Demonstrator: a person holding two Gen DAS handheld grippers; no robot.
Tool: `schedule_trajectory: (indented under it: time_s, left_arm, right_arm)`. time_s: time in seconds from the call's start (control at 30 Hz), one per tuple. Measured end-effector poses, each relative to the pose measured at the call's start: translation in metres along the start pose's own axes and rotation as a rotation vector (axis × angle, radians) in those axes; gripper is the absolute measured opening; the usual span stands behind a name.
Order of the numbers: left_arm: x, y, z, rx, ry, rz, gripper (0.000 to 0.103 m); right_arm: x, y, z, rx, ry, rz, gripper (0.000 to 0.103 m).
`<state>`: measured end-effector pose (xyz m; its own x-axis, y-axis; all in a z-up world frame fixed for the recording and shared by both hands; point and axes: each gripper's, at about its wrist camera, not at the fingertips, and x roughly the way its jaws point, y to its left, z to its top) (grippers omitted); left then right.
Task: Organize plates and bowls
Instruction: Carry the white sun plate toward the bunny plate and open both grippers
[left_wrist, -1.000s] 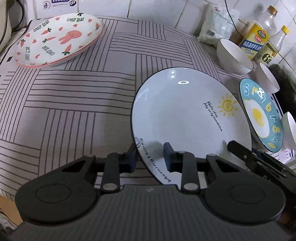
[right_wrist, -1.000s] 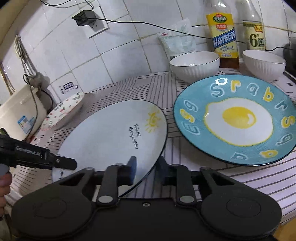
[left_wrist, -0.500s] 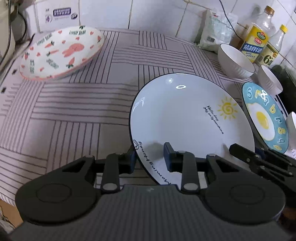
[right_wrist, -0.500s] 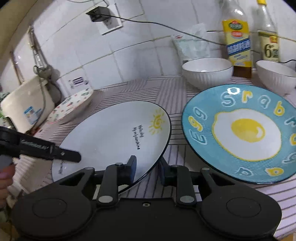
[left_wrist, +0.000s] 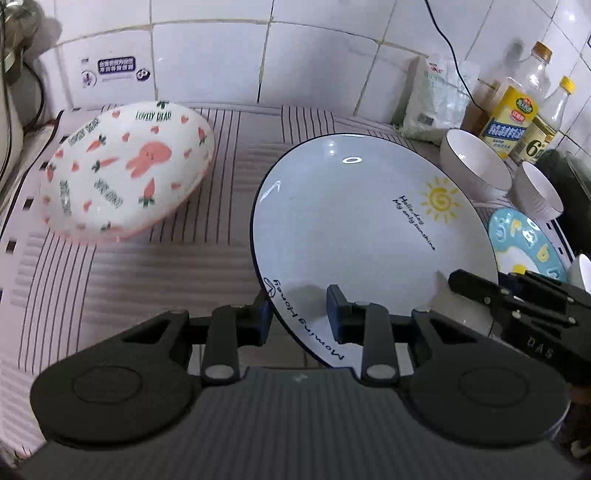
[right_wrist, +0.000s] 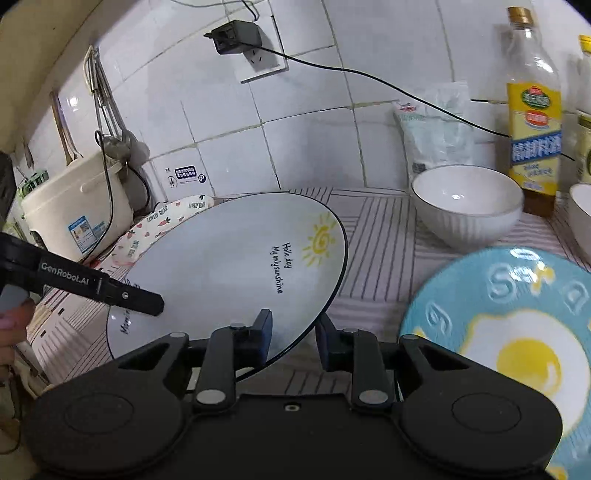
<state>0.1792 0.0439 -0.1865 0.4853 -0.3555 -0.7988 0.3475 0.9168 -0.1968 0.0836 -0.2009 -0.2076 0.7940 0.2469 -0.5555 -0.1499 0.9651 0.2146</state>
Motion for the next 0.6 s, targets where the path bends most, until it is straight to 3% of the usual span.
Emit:
schedule_trajectory:
  time_s: [0.17, 0.6]
  left_arm:
    - [0.02, 0.013, 0.019, -0.032, 0.024, 0.001, 0.029]
    - [0.059, 0.029, 0.038, -0.076, 0.044, 0.014, 0.029]
  right_arm:
    - [0.025, -0.002, 0.015, -0.009, -0.004, -0.02, 0.03]
    - [0.078, 0.0, 0.037, 0.003, 0.082, -0.083, 0.031]
